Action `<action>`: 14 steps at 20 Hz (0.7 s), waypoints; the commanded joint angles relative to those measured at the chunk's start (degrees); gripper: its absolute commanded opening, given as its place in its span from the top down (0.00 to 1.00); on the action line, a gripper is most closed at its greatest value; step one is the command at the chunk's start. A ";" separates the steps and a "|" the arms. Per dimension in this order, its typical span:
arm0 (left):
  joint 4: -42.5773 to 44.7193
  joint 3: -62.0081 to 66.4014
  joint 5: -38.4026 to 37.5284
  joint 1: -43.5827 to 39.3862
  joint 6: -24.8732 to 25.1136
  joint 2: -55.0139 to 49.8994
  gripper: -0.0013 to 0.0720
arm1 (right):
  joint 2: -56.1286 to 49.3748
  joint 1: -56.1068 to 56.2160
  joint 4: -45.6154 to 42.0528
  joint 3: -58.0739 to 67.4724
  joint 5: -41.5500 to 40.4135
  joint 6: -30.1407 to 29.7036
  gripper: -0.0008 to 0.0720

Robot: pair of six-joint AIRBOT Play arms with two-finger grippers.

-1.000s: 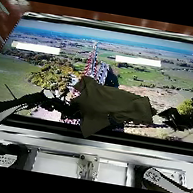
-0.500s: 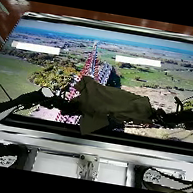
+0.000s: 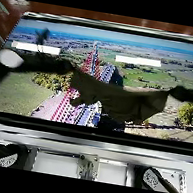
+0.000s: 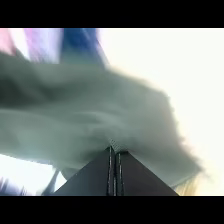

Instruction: Fold the shirts.

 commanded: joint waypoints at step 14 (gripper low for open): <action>21.51 45.99 -7.67 9.09 -0.92 22.45 0.93 | 40.35 0.07 -11.08 22.03 -13.51 5.20 0.91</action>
